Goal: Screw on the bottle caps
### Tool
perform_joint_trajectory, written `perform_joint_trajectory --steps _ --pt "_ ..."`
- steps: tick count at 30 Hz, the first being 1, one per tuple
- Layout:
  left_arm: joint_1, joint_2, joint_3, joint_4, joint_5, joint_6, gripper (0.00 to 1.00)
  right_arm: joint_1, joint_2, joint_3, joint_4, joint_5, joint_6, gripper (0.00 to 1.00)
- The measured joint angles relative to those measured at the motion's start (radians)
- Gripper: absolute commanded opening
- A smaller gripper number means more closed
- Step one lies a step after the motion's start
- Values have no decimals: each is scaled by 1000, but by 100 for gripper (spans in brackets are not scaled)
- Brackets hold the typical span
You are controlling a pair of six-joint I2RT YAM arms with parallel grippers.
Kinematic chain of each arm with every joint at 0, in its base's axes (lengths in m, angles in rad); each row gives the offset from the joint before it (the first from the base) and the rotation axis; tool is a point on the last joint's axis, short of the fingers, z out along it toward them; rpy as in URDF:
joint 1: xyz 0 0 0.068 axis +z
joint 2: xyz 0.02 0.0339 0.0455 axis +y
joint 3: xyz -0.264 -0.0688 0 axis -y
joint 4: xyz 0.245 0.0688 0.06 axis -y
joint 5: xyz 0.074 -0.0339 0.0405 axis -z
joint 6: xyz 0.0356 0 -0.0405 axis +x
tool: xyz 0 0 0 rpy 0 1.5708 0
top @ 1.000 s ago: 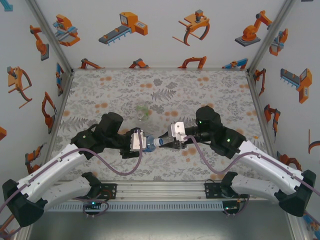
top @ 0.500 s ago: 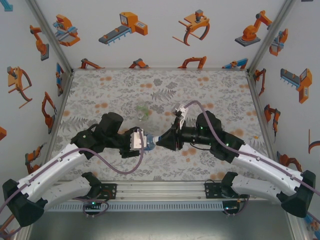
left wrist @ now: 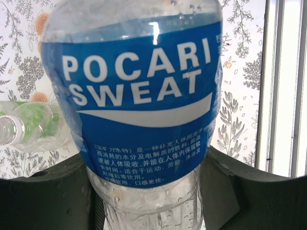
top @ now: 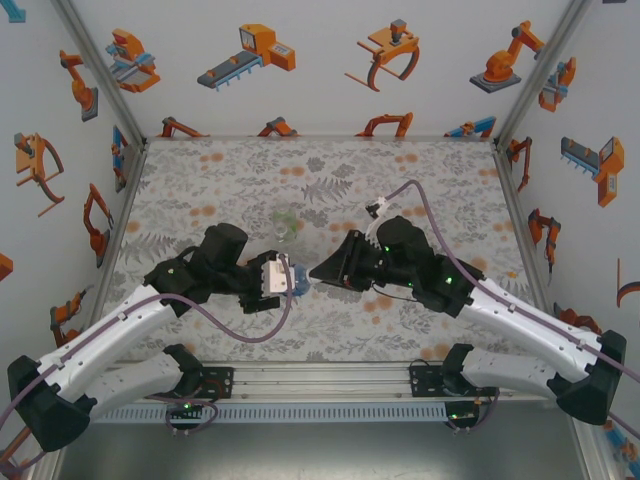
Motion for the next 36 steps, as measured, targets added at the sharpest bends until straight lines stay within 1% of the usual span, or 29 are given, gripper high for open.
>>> perform_joint_trajectory --steps 2,3,4,6,9,12,14,17,21,22,24,28,33,36 --pt "0 0 0 8 0 0 0 0 -7 0 3 6 -29 37" --pt "0 0 0 15 2 1 0 1 -13 0 5 8 -53 42" --pt "-1 0 0 23 7 3 0 1 -21 -1 10 11 -90 45" --pt "-8 -1 0 16 27 12 0 -3 -38 -1 28 32 -183 47" --pt "-15 -1 0 13 48 21 0 -10 -71 -1 49 34 -379 48" --pt "-15 -1 0 12 55 26 0 -10 -98 -1 68 3 -597 51" --pt "-15 -1 0 11 58 27 0 -10 -109 1 69 -34 -747 52" --pt "-15 -1 0 8 63 28 0 -10 -112 17 50 -128 -1003 52" --pt "-15 -1 0 6 72 28 0 -10 -108 55 -11 -286 -1373 51" --pt "-15 -1 0 6 73 28 0 -10 -106 60 -18 -322 -1451 51" --pt "-15 -2 0 6 75 28 0 -10 -98 63 -20 -371 -1555 52" --pt "-15 -7 0 5 75 29 0 -10 -63 64 -19 -444 -1683 50" --pt "-15 -10 0 5 76 32 0 -10 -33 63 -14 -483 -1736 43" --pt "-16 -11 0 5 76 32 0 -10 -33 51 4 -490 -1744 43"
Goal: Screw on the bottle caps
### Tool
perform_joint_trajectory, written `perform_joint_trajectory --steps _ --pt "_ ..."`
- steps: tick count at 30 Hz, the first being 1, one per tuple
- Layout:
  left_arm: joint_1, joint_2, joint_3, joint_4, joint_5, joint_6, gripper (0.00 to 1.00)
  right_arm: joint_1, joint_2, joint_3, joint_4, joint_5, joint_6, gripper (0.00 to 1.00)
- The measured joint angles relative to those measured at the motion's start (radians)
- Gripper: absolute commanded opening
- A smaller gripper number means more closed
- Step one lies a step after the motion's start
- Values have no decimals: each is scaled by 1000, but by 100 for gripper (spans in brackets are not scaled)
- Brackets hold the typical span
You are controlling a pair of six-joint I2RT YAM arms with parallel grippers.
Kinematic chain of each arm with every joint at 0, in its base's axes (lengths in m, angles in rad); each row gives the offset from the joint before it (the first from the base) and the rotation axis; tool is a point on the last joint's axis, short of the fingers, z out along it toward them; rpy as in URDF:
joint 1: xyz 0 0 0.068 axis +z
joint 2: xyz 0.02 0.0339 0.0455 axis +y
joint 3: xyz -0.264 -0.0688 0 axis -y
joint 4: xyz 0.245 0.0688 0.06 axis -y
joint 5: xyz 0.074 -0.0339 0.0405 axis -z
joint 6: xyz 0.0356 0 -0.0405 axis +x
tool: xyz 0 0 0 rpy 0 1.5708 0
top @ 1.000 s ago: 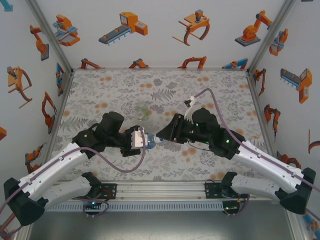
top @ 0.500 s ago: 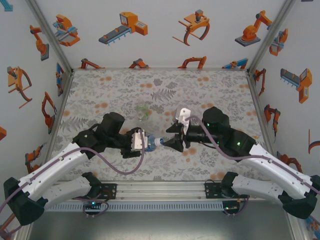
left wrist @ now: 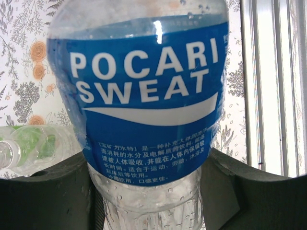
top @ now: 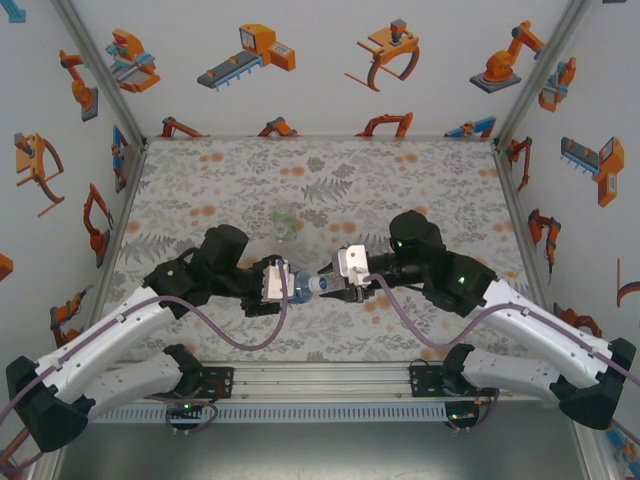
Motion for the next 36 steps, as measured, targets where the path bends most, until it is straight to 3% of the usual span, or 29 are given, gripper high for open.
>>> perform_joint_trajectory --steps 5,8,14,16,18,25,33,36 --pt "-5 -5 0 0 2 0 0 0 0 -18 15 1 -2 43" --pt "-5 -6 0 0 2 0 0 0 0 -19 15 2 -2 38" --pt "-5 -6 0 -3 5 4 0 0 0 -19 25 5 11 13" --pt "-5 -6 0 -9 6 4 0 0 0 -21 36 9 46 0" --pt "-6 -6 0 -14 7 4 0 0 0 -23 52 24 118 0" --pt "-3 -6 0 -24 -29 2 0 6 0 -59 122 212 704 0" --pt "-2 -5 0 -17 -59 -8 0 11 -13 -84 47 438 1481 0" --pt "0 -2 -1 -23 -76 -12 0 11 -8 -99 37 475 1687 0"
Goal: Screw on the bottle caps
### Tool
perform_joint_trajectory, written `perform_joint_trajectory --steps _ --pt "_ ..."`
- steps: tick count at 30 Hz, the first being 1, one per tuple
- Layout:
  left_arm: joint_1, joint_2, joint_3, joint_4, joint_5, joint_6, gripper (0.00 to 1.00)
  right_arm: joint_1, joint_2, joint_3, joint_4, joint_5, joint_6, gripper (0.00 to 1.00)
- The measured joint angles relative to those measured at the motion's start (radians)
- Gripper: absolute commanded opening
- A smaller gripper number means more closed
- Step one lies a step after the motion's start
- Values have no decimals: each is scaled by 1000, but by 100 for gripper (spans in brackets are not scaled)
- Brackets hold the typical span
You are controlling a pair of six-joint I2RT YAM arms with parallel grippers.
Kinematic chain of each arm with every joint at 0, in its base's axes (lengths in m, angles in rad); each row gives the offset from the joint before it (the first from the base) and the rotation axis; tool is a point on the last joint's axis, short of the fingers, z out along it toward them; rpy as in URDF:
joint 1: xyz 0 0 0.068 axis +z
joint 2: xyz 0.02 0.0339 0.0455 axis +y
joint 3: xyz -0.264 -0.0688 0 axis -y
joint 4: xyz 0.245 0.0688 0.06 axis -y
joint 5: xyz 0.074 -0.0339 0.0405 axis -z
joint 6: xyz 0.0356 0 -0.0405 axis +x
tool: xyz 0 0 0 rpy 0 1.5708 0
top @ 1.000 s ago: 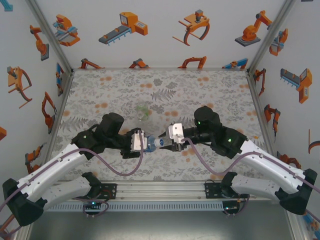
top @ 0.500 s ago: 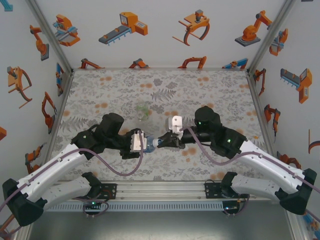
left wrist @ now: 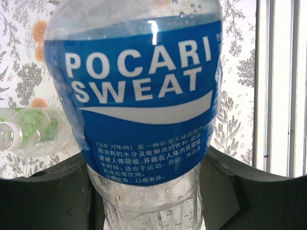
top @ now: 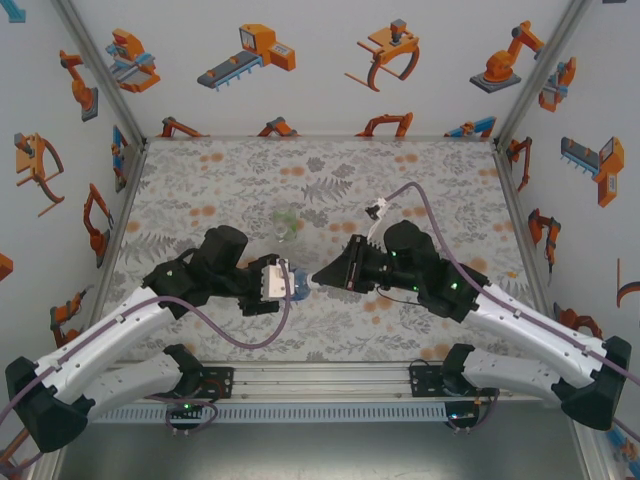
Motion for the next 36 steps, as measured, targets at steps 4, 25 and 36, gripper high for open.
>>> perform_joint_trajectory --steps 4,25,36 --pt "5 0 -1 -10 -23 -6 0 0 21 -1 -1 22 114 0" --pt "-12 -17 -1 15 46 9 0 -11 -49 72 65 -134 -921 50" --pt "-22 -20 -1 16 52 12 0 -11 -48 71 55 -447 -1558 51"
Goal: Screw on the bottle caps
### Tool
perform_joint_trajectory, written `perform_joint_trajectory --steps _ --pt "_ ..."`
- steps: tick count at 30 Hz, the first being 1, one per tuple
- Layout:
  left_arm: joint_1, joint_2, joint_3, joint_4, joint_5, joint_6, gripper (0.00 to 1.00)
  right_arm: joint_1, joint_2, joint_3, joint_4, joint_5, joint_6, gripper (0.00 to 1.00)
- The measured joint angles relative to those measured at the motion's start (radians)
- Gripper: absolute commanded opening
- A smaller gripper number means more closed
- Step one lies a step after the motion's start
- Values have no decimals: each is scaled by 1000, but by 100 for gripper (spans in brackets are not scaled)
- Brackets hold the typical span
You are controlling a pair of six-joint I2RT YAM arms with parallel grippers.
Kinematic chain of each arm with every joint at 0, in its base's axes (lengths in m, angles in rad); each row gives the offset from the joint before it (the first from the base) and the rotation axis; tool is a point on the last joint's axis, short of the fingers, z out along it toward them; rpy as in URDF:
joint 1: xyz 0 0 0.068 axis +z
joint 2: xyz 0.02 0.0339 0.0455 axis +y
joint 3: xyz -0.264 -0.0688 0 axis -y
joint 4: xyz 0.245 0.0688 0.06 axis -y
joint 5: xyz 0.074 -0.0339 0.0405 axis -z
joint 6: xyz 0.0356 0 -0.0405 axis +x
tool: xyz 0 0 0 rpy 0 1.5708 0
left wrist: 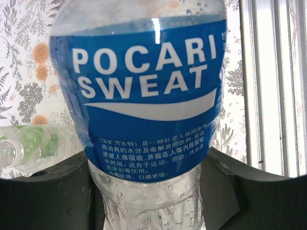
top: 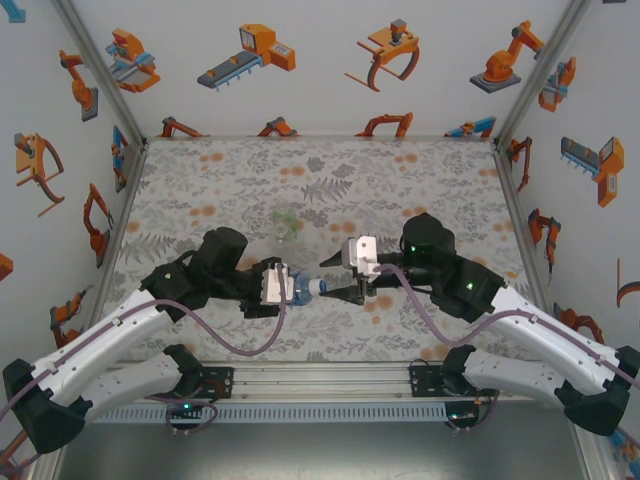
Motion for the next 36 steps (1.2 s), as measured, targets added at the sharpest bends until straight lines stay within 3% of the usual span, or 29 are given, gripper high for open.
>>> perform_joint_trajectory --steps 6,15,17,21,36 --pt "-3 -2 0 0 0 0 0 0 11 -27 -1 -33 -87 46" --pt "-3 -2 -1 -5 0 4 0 0 27 -75 8 -35 -114 30" --pt "-3 -2 -1 -4 0 4 0 0 27 -75 14 -37 -111 31" --pt "-3 -2 -1 -4 0 5 0 0 27 -84 37 -44 -93 44" --pt "-3 -2 -1 -4 -1 4 0 0 -15 -97 84 -54 -46 42"
